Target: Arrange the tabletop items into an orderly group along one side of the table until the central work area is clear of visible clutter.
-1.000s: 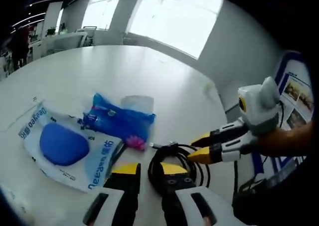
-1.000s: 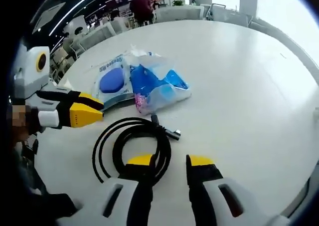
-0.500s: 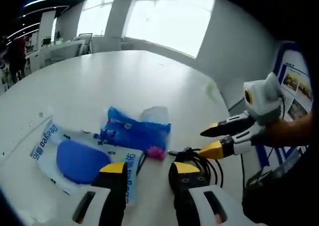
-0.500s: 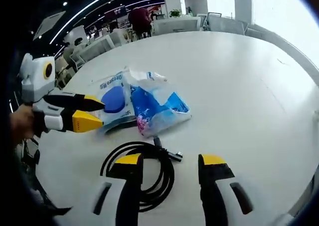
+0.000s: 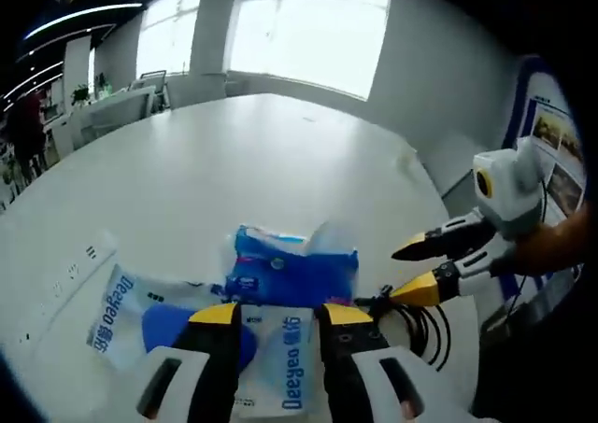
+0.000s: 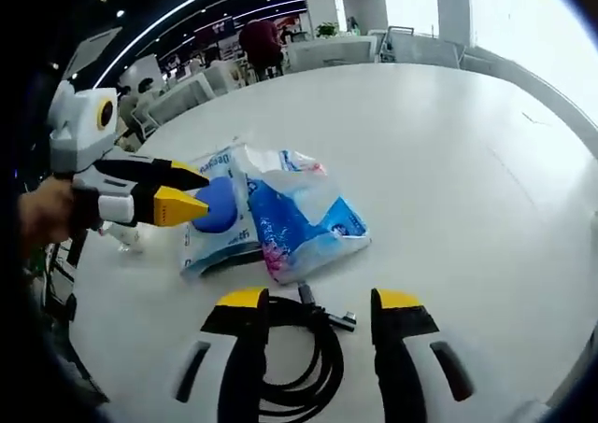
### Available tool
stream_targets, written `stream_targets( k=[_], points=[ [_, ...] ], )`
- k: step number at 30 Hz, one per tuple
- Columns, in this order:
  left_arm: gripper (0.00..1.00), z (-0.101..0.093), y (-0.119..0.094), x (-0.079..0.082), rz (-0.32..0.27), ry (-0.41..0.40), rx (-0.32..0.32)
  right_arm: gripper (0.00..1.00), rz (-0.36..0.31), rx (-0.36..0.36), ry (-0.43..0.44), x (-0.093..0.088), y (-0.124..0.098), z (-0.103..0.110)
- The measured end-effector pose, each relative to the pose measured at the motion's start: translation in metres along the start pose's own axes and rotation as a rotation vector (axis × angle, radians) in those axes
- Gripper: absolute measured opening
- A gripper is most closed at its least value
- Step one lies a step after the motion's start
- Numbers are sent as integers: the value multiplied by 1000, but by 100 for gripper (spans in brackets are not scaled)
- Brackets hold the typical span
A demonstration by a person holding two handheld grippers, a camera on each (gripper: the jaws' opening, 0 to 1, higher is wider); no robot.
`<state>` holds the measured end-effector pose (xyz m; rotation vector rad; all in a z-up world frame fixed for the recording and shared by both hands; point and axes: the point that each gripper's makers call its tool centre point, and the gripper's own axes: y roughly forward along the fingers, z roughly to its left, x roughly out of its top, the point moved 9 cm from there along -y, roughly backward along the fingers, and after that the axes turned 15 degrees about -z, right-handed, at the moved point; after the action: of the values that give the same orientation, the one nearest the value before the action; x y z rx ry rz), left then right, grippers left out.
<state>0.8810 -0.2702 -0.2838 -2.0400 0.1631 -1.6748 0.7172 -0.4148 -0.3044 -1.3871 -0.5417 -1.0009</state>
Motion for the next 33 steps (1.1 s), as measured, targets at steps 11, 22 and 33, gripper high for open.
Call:
stream_targets(
  k=[11,22,33],
  points=[
    [27,26,17,6,47,34,-18,26,22,2,73,-4,17,10],
    [21,39,35,12,70,72,-43,21,40,-21,168,-1,31,8],
    [20,46,57,2,122,4,-70,19,61,-42,285,-2,47,6]
  ],
)
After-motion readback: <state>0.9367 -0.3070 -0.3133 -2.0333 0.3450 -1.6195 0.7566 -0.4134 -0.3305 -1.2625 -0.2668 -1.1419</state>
